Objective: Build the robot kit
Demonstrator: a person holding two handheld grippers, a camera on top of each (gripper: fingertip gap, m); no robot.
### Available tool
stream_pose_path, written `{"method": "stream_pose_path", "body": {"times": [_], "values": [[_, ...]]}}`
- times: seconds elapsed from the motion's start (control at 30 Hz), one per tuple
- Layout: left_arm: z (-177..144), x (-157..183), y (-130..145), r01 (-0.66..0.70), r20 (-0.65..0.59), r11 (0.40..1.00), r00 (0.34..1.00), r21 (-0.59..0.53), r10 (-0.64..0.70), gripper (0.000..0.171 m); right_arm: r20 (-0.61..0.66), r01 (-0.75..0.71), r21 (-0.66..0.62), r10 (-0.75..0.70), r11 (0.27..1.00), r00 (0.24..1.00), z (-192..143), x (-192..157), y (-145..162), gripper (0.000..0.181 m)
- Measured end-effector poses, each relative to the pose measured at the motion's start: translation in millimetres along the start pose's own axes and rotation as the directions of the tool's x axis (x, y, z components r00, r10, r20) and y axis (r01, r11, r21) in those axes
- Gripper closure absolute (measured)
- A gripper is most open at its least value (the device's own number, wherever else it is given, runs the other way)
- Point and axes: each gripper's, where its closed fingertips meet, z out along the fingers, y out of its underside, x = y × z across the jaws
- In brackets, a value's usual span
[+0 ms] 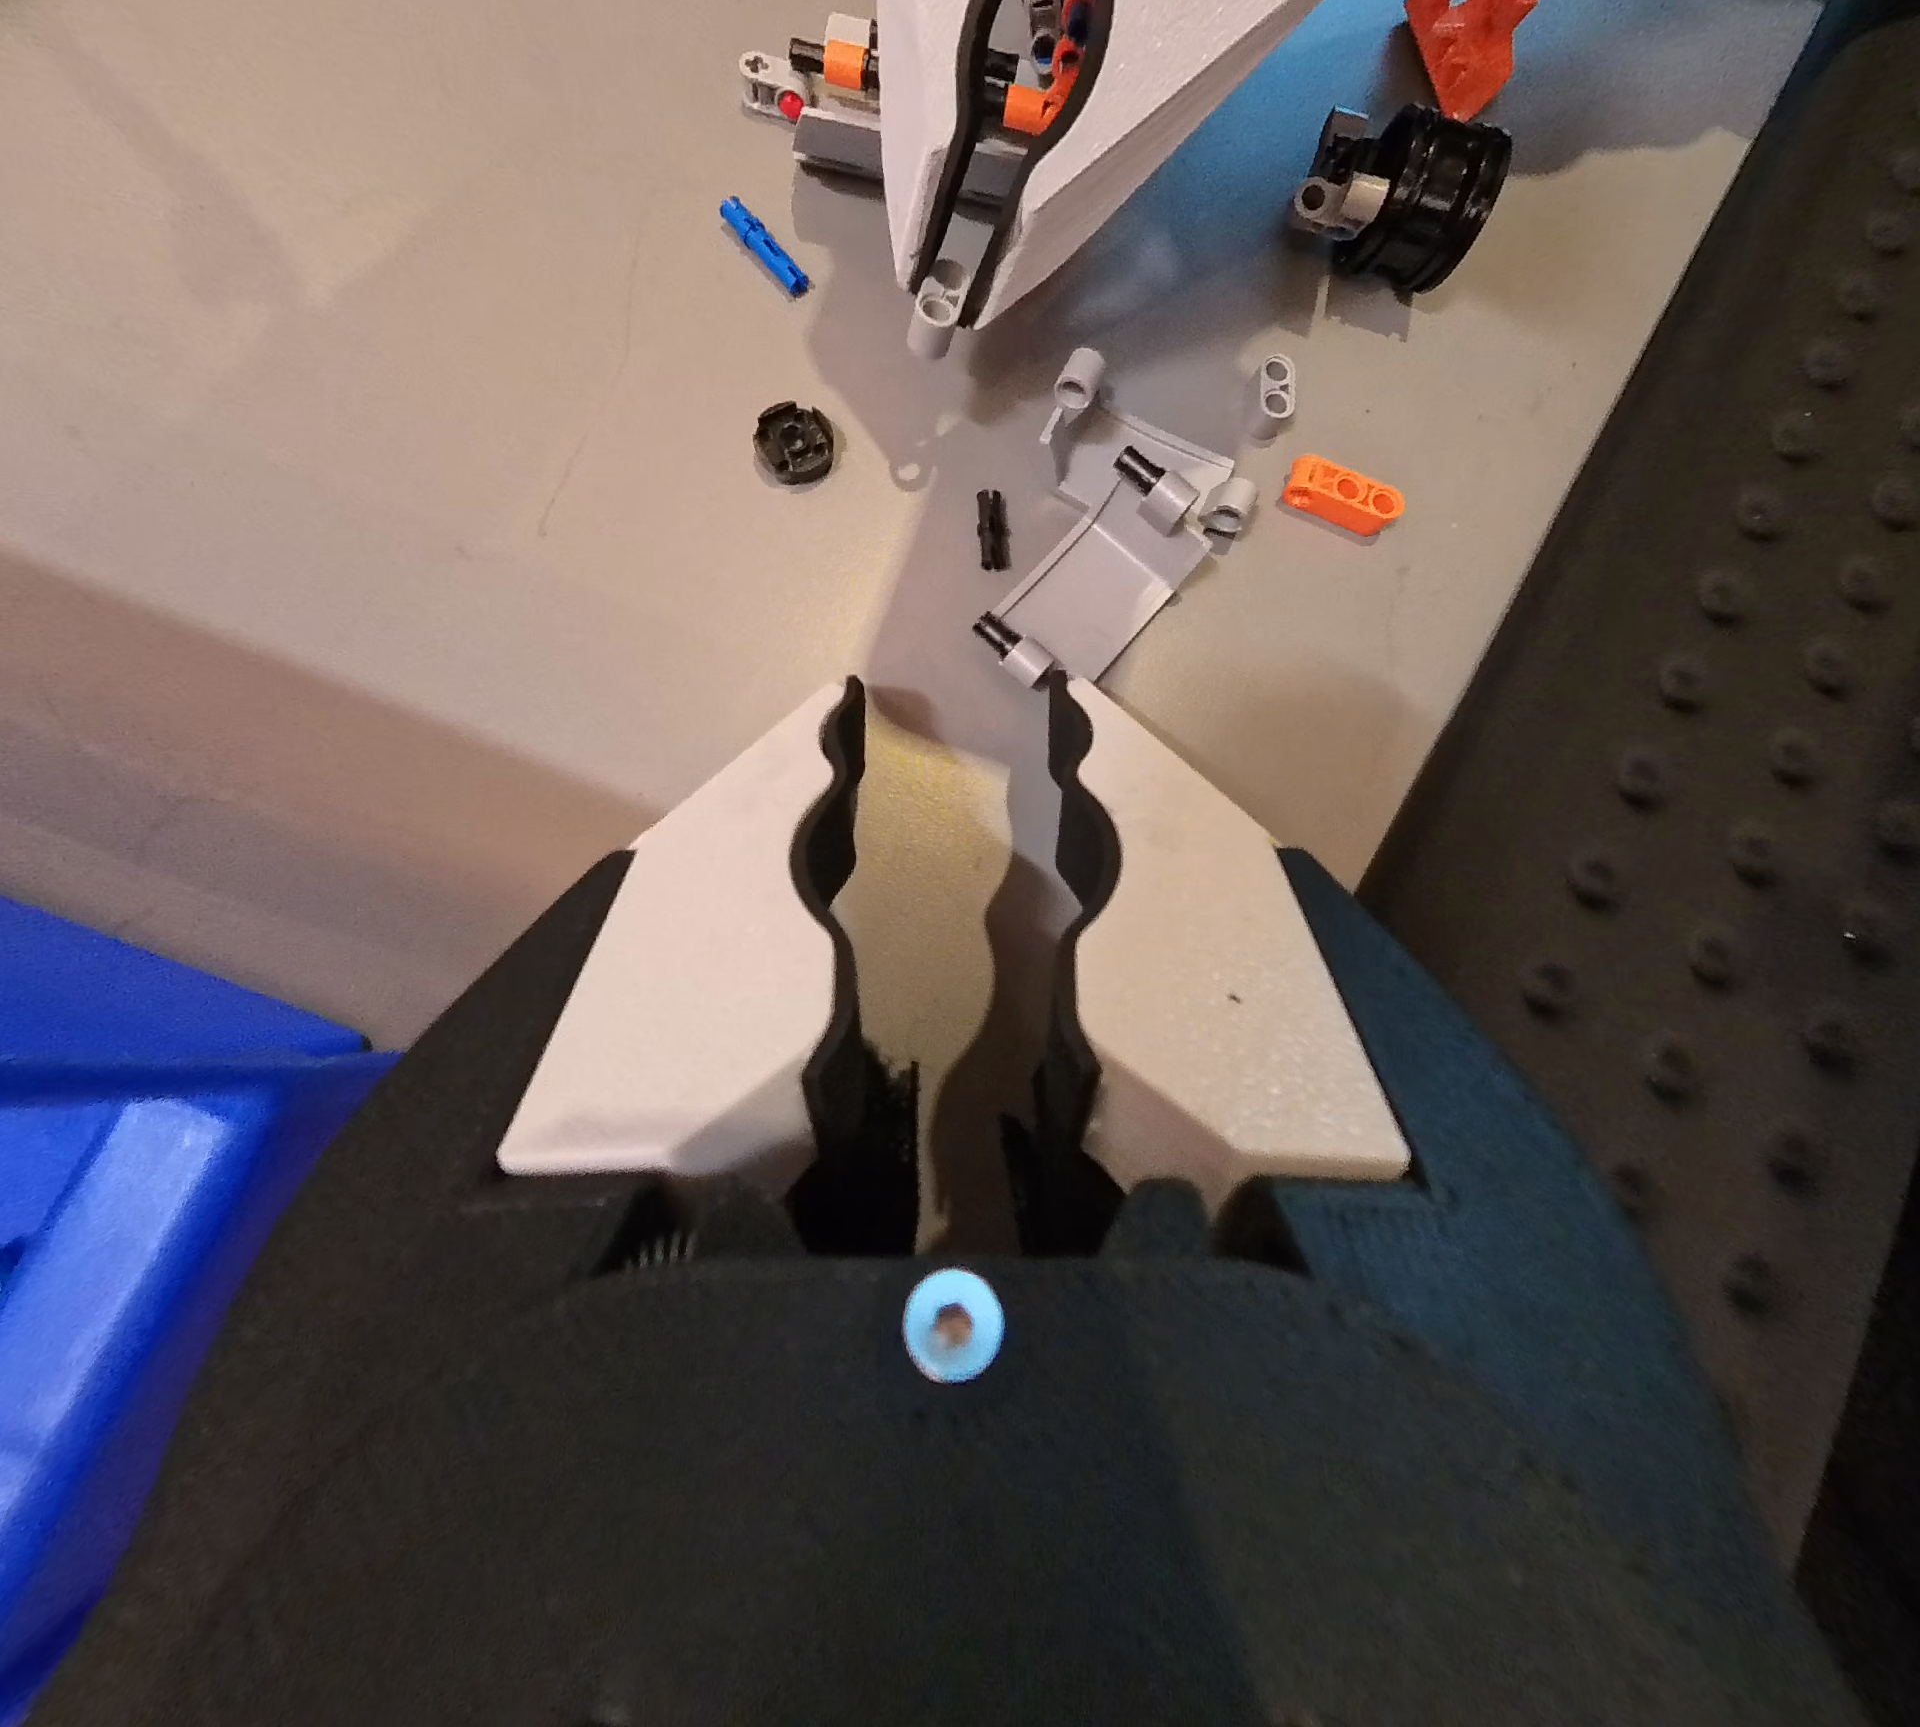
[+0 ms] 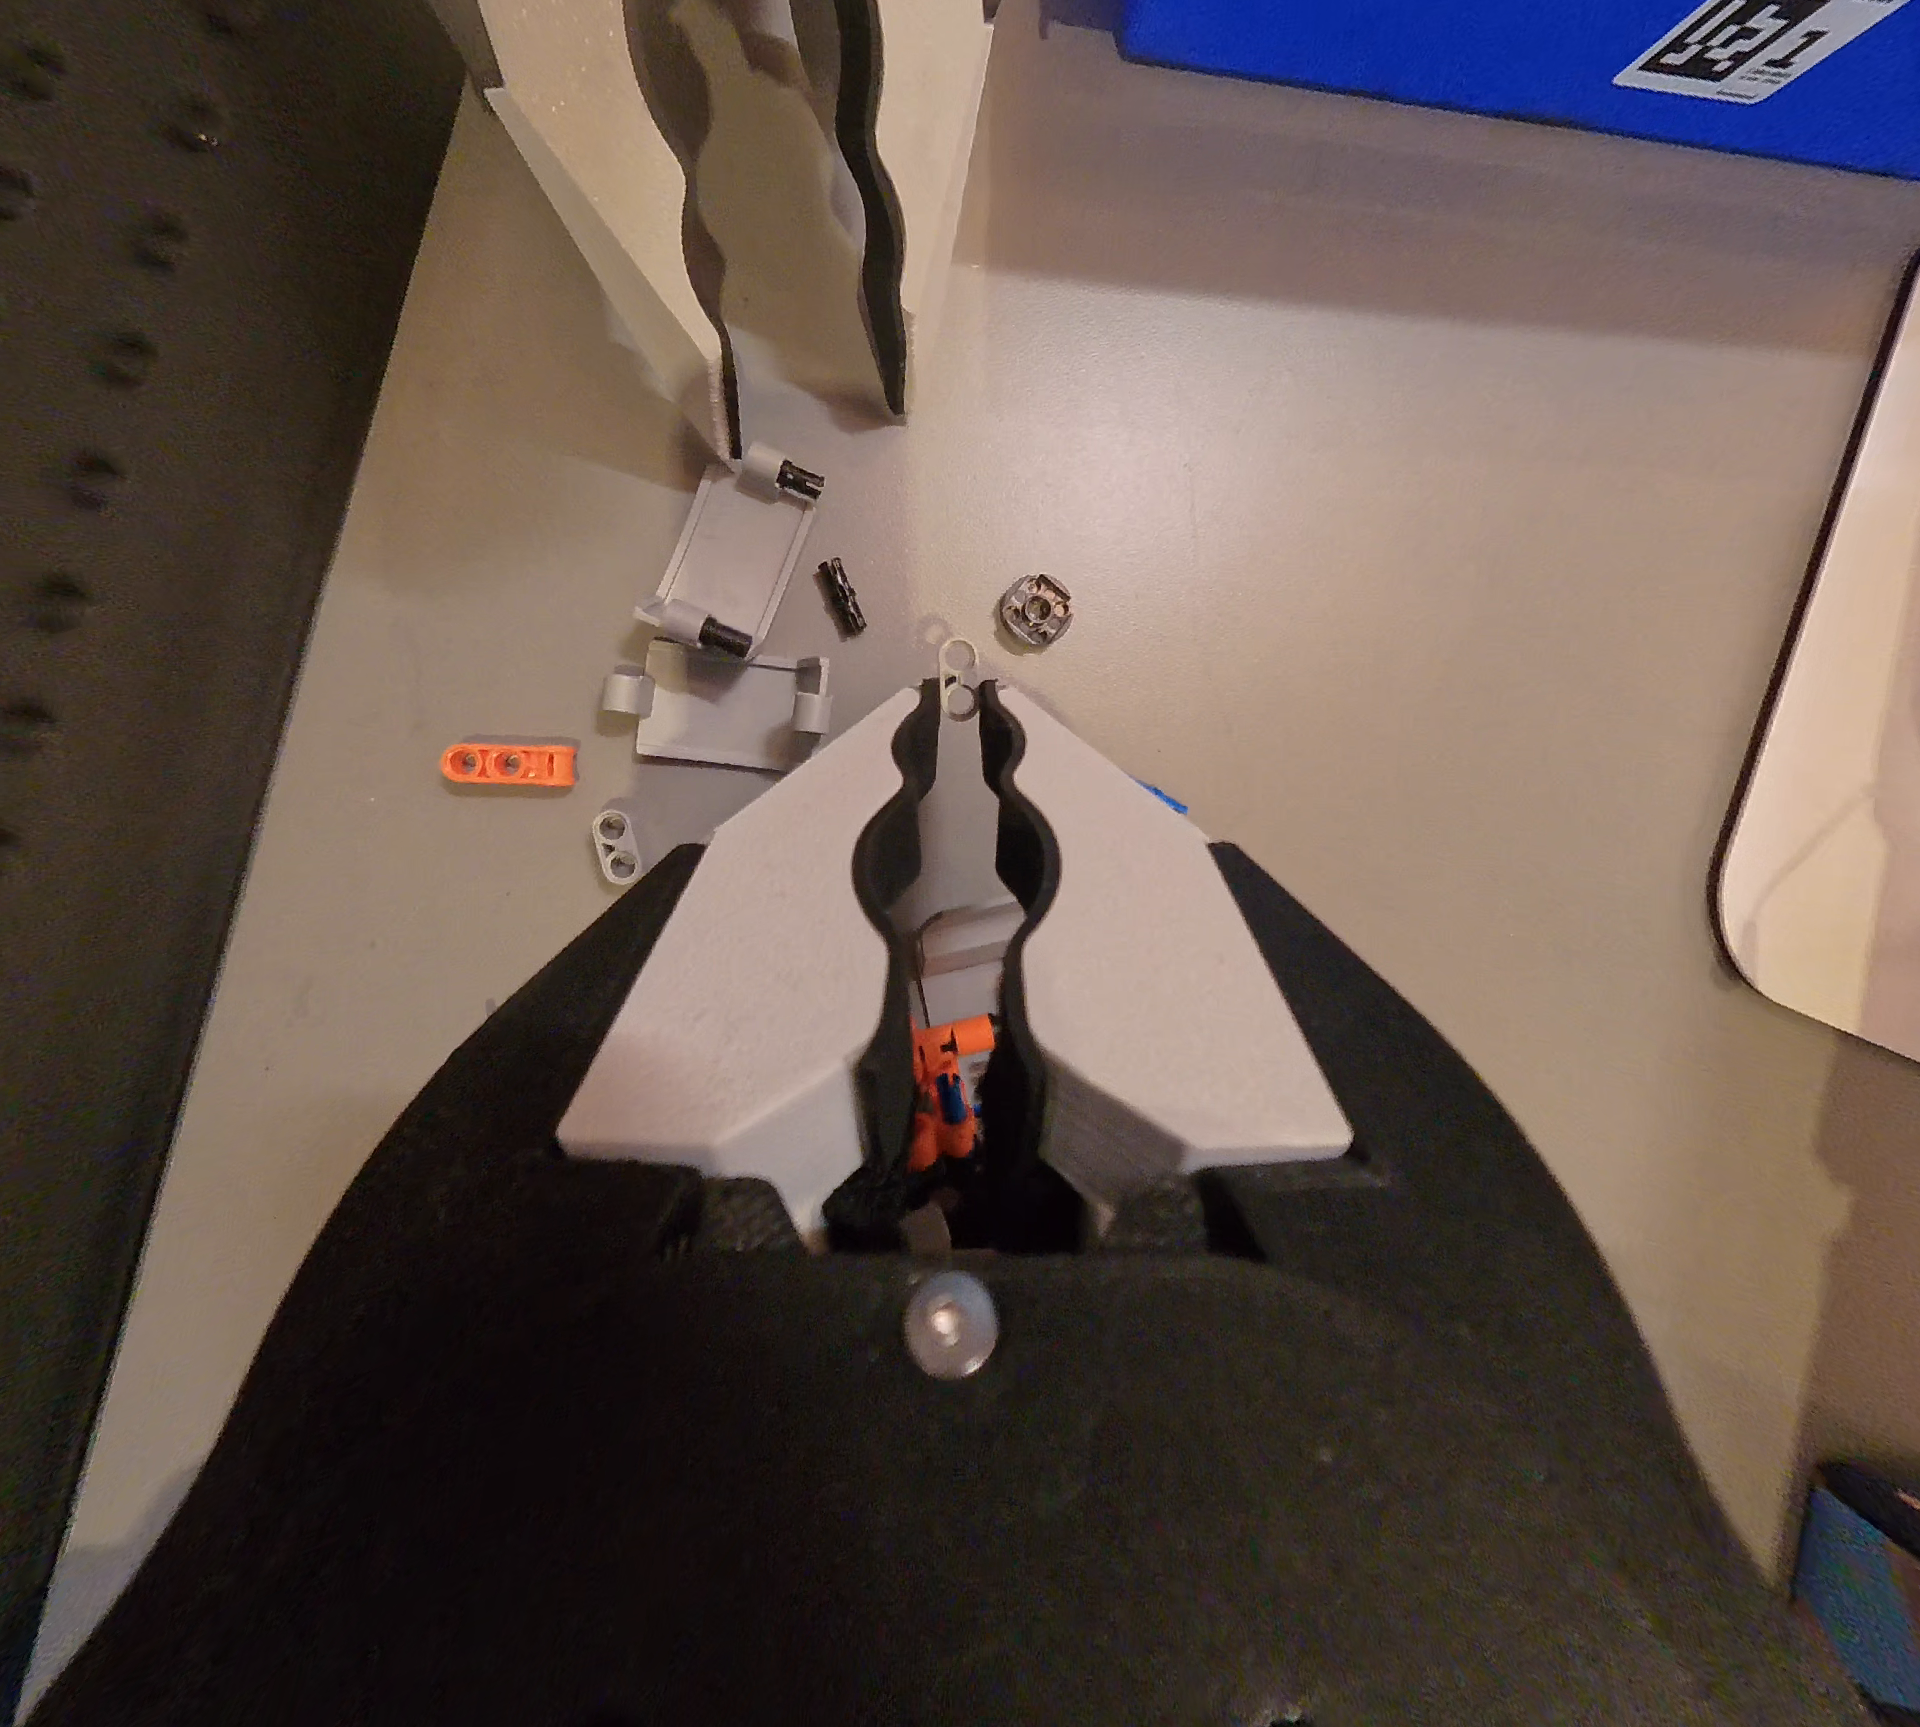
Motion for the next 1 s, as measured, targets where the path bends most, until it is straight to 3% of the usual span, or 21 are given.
{"method": "stream_pose_path", "body": {"times": [1.0], "values": [[3.4, 10.1, -2.4, -0.042, -0.049, 0.999, 0.998, -0.023, 0.041, 0.13, -0.008, 0.007, 0.008, -0.007, 1.0, 1.0, -1.4, 1.0, -0.4, 0.176]]}}
